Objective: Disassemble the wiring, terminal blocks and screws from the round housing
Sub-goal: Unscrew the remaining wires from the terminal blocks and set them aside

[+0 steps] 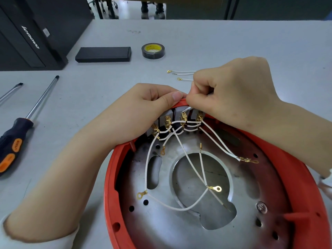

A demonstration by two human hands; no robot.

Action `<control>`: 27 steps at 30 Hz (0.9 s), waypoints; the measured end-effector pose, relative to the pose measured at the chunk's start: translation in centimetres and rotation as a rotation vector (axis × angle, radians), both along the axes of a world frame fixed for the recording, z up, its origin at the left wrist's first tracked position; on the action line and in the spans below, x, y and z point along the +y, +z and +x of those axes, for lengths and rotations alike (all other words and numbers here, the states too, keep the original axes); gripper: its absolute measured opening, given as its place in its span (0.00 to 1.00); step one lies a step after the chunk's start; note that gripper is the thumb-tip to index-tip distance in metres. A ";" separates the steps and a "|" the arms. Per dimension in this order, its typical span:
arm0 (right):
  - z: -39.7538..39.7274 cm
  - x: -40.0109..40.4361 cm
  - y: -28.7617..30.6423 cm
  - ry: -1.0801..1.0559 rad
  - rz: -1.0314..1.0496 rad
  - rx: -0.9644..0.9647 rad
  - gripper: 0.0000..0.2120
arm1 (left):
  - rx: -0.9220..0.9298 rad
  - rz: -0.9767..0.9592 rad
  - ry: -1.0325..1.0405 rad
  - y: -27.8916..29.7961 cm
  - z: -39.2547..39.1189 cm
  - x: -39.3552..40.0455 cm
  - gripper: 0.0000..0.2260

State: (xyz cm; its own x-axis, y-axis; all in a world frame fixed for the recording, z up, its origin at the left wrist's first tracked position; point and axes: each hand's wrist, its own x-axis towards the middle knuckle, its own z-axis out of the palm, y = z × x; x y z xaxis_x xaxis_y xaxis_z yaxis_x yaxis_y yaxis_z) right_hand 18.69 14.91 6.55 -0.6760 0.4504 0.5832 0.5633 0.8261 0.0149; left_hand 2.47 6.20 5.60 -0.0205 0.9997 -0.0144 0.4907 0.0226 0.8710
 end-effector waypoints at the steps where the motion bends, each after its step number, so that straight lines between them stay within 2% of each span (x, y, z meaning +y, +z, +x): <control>1: 0.0 0.0 0.0 -0.002 -0.004 0.000 0.12 | -0.002 -0.001 -0.001 0.0 0.0 0.0 0.11; 11: 0.1 -0.2 0.3 0.037 -0.075 -0.015 0.13 | -0.018 -0.008 -0.014 -0.2 -0.1 0.1 0.12; 14: 0.1 -0.1 0.3 -0.031 -0.099 -0.005 0.17 | -0.029 0.007 -0.016 -0.3 -0.2 0.1 0.11; 16: 0.3 0.2 0.7 -0.079 -0.252 0.001 0.16 | -0.042 -0.004 -0.010 -0.3 -0.2 0.1 0.11; 19: 1.4 1.4 1.8 0.129 -0.805 0.172 0.04 | -0.064 -0.007 -0.011 -0.5 -0.3 0.2 0.11; 20: 2.0 1.8 2.3 0.193 -0.932 0.228 0.07 | -0.057 -0.008 -0.010 -0.5 -0.3 0.2 0.11; 24: 3.6 2.1 3.2 0.360 -1.071 0.341 0.09 | -0.036 -0.009 -0.024 -0.4 -0.4 0.2 0.12; 27: 4.1 2.0 2.8 0.368 -1.163 0.413 0.09 | -0.014 -0.005 -0.032 -0.4 -0.6 0.3 0.11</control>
